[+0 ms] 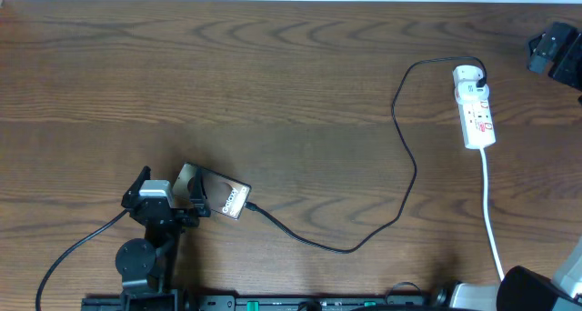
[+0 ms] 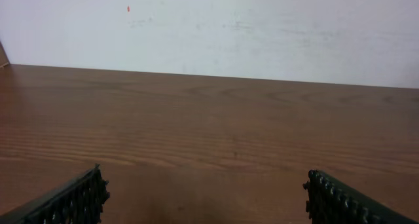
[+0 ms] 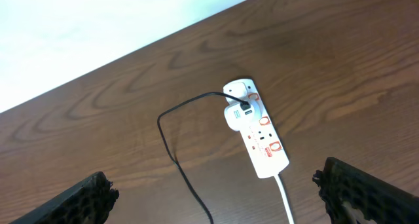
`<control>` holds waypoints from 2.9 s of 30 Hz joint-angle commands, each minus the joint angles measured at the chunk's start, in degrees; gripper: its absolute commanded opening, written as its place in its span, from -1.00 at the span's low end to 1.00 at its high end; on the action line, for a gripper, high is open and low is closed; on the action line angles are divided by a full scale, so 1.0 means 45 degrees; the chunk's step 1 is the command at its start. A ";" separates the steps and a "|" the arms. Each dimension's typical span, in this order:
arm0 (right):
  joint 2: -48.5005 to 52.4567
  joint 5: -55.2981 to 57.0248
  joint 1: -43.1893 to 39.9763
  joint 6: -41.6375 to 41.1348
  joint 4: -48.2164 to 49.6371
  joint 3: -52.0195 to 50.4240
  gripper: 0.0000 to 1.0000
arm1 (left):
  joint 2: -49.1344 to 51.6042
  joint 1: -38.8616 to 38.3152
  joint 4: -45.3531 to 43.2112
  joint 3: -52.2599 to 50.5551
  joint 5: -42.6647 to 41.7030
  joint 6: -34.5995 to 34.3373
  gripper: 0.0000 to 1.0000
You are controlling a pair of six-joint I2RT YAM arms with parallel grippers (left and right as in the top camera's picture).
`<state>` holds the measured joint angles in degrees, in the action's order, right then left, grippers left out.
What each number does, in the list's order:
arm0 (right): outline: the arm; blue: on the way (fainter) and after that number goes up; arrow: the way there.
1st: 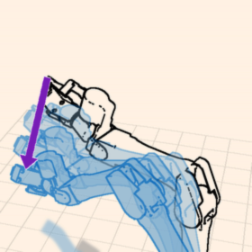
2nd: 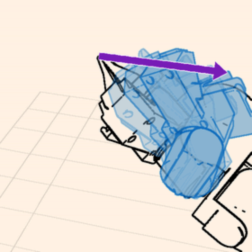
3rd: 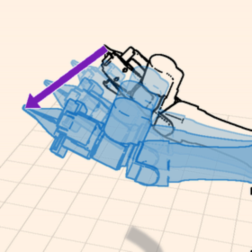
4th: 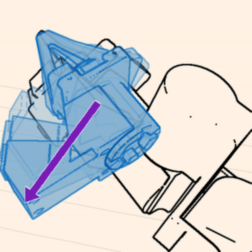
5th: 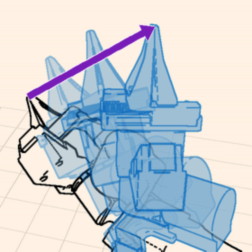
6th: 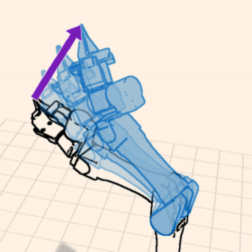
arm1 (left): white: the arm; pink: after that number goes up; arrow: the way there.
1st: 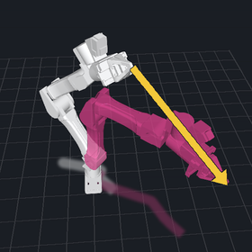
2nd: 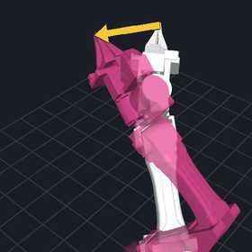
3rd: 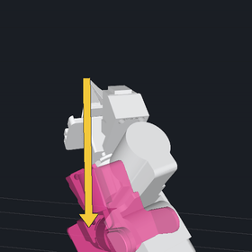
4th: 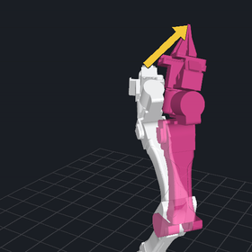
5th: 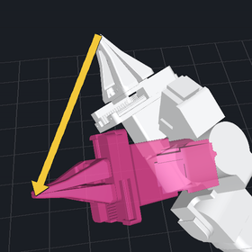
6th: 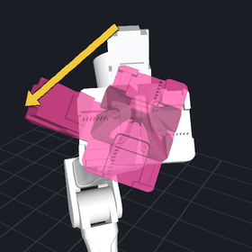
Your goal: Plug charger to phone and switch on socket
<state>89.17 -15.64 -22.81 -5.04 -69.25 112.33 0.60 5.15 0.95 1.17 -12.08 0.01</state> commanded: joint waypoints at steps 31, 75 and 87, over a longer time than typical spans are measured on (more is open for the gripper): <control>-1.1880 0.1588 0.4269 0.0563 2.4718 -2.2634 0.98 | -0.0058 0.0058 0.0486 -0.0199 -0.0126 0.0039 0.91; -1.9749 0.6543 0.4328 -0.1151 1.4722 -2.4893 0.99 | -0.0058 0.0058 0.0486 -0.0199 -0.0121 0.0039 0.91; -1.9749 0.6543 0.4328 -0.1151 1.4722 -2.4893 0.99 | -0.0058 0.0058 0.0486 -0.0199 -0.0126 0.0039 0.90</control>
<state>0.69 12.73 -3.84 -9.23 -2.76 0.36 0.64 5.15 1.34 1.41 -11.88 0.03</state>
